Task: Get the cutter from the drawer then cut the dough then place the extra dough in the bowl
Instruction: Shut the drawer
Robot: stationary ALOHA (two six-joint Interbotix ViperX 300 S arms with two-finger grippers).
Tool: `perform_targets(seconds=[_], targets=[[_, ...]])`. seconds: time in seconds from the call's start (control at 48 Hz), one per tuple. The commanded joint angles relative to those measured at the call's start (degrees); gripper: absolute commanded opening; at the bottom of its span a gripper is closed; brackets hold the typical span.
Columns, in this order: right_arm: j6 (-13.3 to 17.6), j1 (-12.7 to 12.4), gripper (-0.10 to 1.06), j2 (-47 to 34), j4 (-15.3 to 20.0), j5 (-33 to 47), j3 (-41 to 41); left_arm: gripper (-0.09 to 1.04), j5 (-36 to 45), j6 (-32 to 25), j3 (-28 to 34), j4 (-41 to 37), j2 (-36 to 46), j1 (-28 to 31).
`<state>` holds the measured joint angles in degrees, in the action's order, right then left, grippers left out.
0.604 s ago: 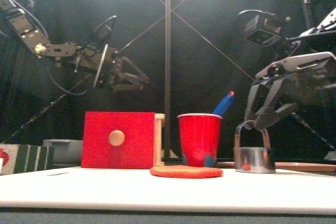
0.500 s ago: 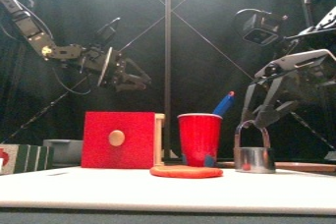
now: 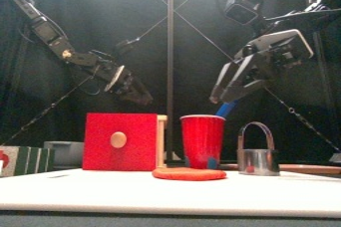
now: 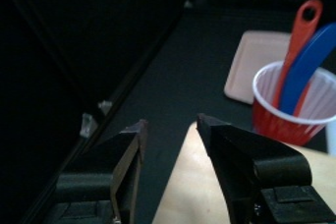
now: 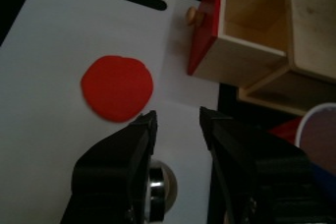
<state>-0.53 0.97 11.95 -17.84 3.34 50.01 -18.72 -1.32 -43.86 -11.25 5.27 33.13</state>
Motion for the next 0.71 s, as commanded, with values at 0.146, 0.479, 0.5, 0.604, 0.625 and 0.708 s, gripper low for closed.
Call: perform_targets(seconds=[0.146,0.479,0.5,0.604,0.625,0.708], targets=[[-0.5,2.2,0.77,-5.4,-0.4,1.2,-6.3,0.81,18.1,0.0,7.5,-4.0,-1.1,3.3],[0.3,3.9,0.77,-16.0,0.2,3.6,-14.6,0.59,26.7,-0.4,11.7,-6.5,-4.3,4.6],[0.2,3.9,0.77,-16.6,0.1,3.7,-15.1,0.59,27.2,-0.4,11.8,-6.8,-4.6,4.5],[0.0,3.8,0.77,-19.9,-0.1,3.8,-18.1,0.59,28.6,-0.5,12.6,-7.1,-5.7,4.4],[-0.2,3.9,0.77,-20.4,-0.1,3.7,-18.6,0.59,28.7,-0.6,12.7,-7.1,-5.9,4.3],[-0.6,3.8,0.77,-23.0,-0.4,3.6,-21.1,0.59,29.2,-1.1,13.2,-7.1,-6.2,4.3]])
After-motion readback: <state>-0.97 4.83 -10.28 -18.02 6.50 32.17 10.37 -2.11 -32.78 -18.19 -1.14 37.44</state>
